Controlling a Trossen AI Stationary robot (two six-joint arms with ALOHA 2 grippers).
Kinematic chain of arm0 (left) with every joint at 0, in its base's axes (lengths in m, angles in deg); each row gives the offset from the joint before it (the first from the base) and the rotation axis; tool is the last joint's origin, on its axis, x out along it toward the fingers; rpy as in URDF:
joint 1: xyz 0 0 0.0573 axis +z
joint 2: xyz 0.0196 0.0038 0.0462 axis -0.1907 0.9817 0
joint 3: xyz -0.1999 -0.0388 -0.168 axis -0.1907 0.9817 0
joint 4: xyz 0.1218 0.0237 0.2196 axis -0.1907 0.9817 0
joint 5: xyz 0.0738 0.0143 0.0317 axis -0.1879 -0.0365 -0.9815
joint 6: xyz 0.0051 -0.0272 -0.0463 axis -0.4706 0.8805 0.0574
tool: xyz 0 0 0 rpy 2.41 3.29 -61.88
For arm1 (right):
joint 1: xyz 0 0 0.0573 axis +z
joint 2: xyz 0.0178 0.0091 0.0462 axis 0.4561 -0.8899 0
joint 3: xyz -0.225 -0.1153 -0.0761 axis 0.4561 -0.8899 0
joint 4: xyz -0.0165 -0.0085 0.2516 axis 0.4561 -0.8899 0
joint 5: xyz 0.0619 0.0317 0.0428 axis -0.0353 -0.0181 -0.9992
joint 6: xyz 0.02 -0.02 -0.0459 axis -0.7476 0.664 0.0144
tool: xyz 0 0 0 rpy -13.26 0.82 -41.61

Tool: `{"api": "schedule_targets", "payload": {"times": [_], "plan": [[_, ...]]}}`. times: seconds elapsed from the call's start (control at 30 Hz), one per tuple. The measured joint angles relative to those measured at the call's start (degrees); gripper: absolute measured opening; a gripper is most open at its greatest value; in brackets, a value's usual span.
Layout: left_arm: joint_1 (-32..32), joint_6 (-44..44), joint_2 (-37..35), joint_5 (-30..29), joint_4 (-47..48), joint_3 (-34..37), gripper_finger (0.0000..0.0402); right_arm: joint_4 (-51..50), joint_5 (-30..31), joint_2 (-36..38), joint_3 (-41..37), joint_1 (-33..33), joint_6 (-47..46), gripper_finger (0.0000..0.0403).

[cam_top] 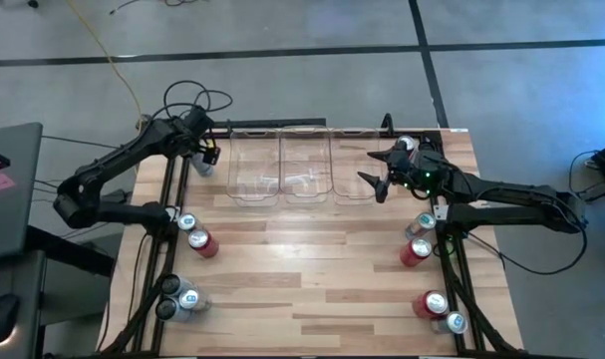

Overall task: Sort soda cans
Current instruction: Put the white-blue soda can into the left transparent bin

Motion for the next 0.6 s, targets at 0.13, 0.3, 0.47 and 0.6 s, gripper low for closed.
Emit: {"api": "schedule_targets", "payload": {"times": [0.13,0.3,0.47,0.6], "plan": [[1.3,-0.9,0.1,2.49,0.09,1.03,0.0398,-0.02,0.0,0.0,0.0,0.0,-0.47,0.035],[1.22,-1.07,0.1,2.49,-0.56,1.66,0.0398,-0.02,0.0,0.0,0.0,0.0,-0.5,0.035],[1.26,-0.86,0.12,2.84,-0.59,1.66,0.0388,-0.1,0.0,0.0,0.0,0.0,-0.5,0.035],[1.26,-0.36,0.12,2.84,-0.98,1.66,0.0368,-0.3,0.0,0.0,0.0,0.0,-0.5,0.035]]}}
